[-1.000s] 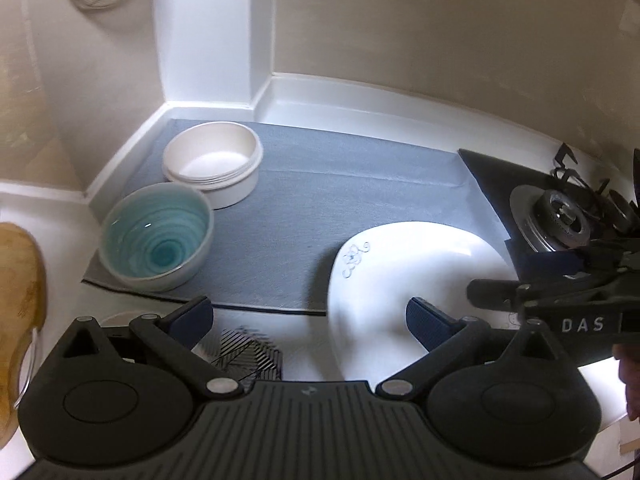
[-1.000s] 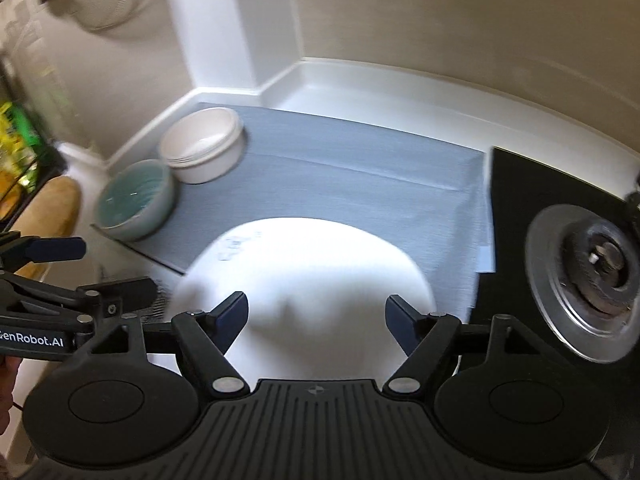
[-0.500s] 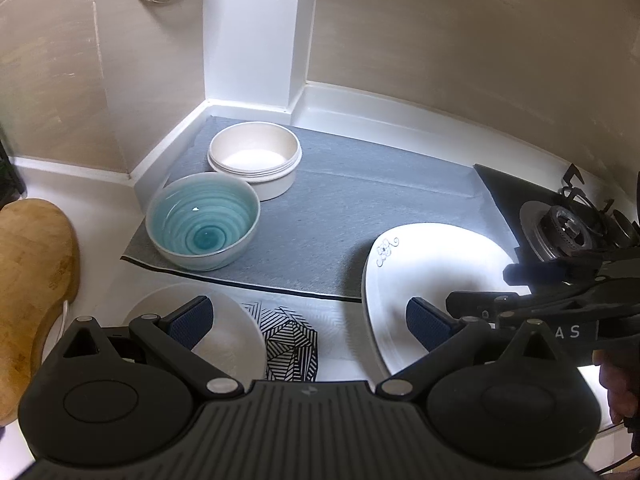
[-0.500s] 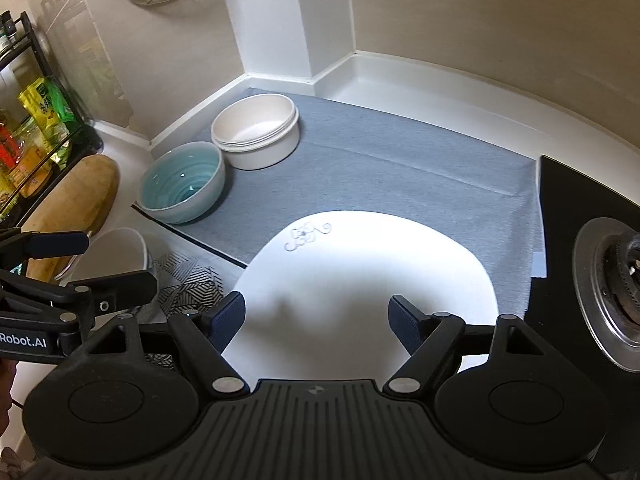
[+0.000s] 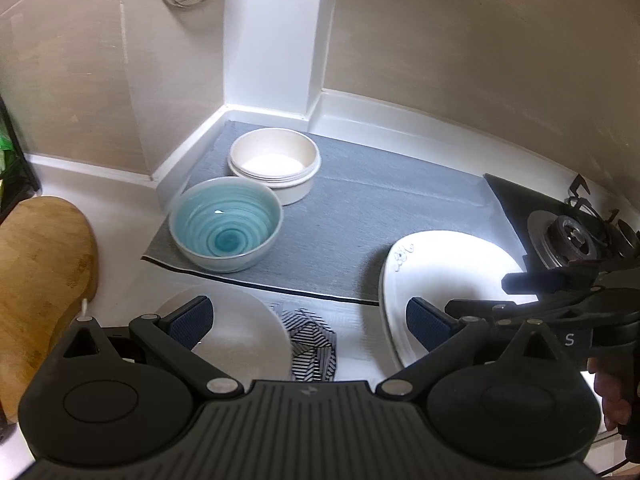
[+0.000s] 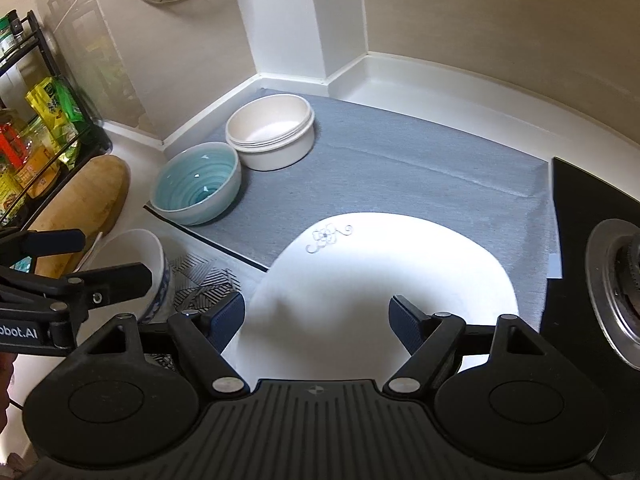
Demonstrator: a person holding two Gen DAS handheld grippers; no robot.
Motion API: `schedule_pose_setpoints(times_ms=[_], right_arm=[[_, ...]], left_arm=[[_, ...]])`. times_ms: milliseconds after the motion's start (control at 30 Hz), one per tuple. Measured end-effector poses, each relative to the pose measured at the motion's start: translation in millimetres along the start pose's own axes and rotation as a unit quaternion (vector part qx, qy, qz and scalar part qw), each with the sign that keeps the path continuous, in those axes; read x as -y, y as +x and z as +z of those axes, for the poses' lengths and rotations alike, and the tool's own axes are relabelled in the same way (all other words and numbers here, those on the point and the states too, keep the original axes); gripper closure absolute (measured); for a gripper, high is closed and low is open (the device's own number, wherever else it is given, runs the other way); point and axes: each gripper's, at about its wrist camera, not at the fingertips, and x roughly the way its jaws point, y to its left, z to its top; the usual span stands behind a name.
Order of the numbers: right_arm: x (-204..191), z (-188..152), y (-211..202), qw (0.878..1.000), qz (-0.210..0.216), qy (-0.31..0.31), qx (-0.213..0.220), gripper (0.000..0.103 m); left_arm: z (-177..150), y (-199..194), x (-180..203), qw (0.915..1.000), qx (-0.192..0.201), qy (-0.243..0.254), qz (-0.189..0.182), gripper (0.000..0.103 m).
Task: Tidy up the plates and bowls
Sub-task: 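Move both grippers toward the blue swirl bowl on the mat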
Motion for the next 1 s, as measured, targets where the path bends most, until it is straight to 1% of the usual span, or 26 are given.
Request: schedule_pose_setpoints(times_ms=[133,333,467,600,767,900,1000], right_arm=[[-10.1,4.4,4.4,1.0,0.012,-0.009,-0.002,0.022],[-26.4,11.8,14.3,0.999,0.038,-0.023,-0.003,0.022],[-34.6,21.2,23.2,0.998,0.052,-0.023,-0.004,0.022],[-37.3,37.8,33.6,0.998,0.062,-0.004,-0.004,0.022],[-40.3,55.6,45.8,0.998,0.057,0.014,0.004,0.022],[-42.6,66.3,53.6,0.999,0.046,0.027,0.011,0.022],[-43.8,73.2,55.5,0.998,0.035,0.039,0.016,0.022]], left_arm=[[-3.8,-8.8,-15.2,0.9997,-0.002,-0.013,0.018,0.0],[-10.8,-11.5,-49.6,0.9967,-0.025,-0.058,0.051,0.0],[-8.6,-11.8,-70.8,0.9938,-0.025,-0.084,0.069,0.0],[1.2,-10.5,-93.8,0.9906,-0.022,-0.112,0.075,0.0],[15.6,-4.6,-121.0,0.9869,-0.024,-0.138,0.081,0.0],[25.4,-0.3,-136.6,0.9873,-0.021,-0.138,0.075,0.0],[35.8,5.3,-141.6,0.9897,-0.017,-0.128,0.061,0.0]])
